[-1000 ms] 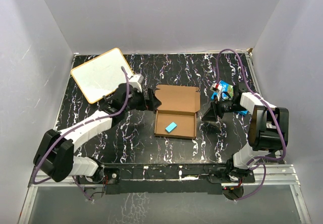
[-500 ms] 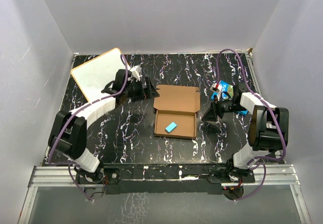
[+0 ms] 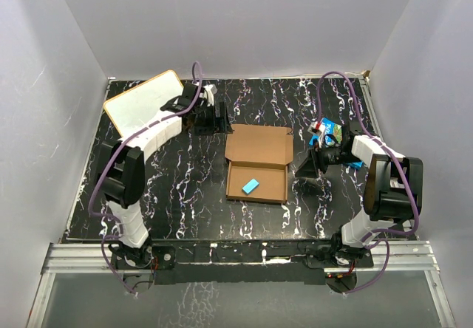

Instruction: Fold the paper box

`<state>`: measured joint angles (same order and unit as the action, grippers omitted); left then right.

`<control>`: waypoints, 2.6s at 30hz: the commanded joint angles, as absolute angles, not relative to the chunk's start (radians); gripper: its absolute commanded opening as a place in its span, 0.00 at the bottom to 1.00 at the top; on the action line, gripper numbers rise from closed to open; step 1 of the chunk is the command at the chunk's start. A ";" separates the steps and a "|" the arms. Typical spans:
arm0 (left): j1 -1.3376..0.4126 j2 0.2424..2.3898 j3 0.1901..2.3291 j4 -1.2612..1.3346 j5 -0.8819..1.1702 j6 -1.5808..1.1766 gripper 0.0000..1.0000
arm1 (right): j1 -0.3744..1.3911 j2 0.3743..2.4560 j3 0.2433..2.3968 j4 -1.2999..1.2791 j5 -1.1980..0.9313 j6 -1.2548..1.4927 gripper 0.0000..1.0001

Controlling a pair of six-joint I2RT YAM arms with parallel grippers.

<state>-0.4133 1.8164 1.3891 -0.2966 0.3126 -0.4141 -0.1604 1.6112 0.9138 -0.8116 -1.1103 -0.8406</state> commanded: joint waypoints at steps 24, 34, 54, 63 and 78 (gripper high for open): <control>-0.375 2.171 1.716 -0.442 0.542 -0.314 0.49 | -0.171 1.597 0.954 -0.798 -1.162 -0.884 0.52; -0.354 2.174 1.679 -0.378 0.643 -0.350 0.25 | -0.170 1.597 0.957 -0.799 -1.164 -0.885 0.52; -0.337 1.953 1.361 -0.086 0.639 -0.414 0.31 | -0.172 1.492 1.145 -0.554 -1.103 -0.463 0.67; -0.295 2.056 1.452 -0.108 0.783 -0.486 0.55 | -0.172 1.526 1.093 -0.548 -1.192 -0.347 0.66; -0.300 2.222 1.578 -0.173 0.901 -0.499 0.42 | -0.173 1.531 1.074 -0.534 -1.259 -0.315 0.65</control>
<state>-0.2920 2.2208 1.5208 -0.1448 0.8379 -0.4950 -0.1661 1.5402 1.0824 -0.5926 -1.2034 -0.3347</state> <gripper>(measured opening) 0.441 0.657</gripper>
